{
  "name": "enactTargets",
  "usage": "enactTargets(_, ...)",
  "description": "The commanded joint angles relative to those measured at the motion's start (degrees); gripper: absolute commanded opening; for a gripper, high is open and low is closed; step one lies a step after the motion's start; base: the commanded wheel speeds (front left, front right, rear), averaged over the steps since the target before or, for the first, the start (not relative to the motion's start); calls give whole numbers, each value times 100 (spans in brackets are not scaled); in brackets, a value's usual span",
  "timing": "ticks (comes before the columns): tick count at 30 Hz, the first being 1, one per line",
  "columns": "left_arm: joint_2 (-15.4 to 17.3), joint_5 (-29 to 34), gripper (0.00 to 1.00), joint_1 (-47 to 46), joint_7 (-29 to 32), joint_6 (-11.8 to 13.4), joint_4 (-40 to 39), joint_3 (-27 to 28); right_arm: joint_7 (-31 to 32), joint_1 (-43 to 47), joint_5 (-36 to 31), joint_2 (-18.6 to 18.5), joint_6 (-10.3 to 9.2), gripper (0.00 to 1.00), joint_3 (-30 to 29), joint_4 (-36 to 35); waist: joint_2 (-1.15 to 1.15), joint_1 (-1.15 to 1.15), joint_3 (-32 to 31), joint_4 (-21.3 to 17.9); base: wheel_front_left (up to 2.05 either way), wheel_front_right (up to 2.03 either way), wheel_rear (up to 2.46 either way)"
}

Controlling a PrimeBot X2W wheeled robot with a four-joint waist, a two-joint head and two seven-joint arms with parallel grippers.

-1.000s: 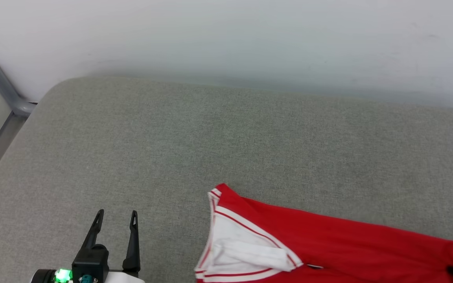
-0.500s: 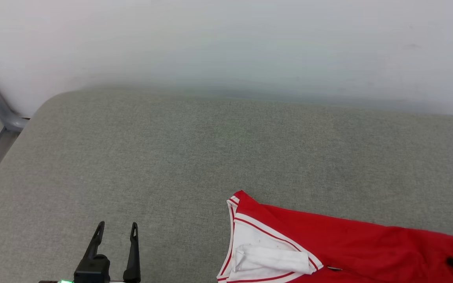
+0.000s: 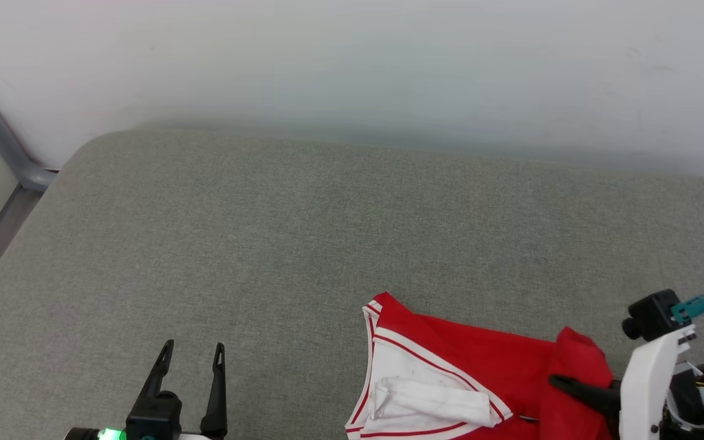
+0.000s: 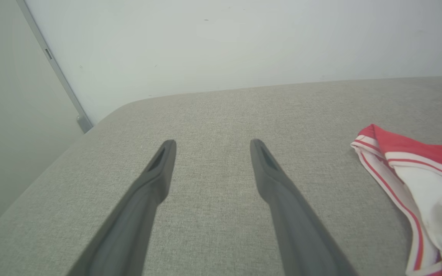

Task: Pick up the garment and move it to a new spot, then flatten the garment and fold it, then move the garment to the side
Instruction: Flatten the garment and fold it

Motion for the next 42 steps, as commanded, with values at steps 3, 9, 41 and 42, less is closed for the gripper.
enactTargets(3,-51,35,100,-114,-15,-32,18,8,94,-252,-188,237,-3,0,182,-67,0,0,74,81,0,0,0)
enactTargets(9,-143,87,100,-255,-15,-108,54,-19,213,-839,-532,720,-3,0,726,98,0,0,233,202,0,0,0)
enactTargets(41,-249,245,100,-299,-15,-297,234,30,-3100,-1410,-2143,966,-4,100,817,1060,0,0,38,-284,0,0,0)
enactTargets(42,-242,238,100,-292,-15,-304,235,32,-3249,-1326,-2333,1003,-3,100,648,1032,0,0,12,-333,0,0,0)
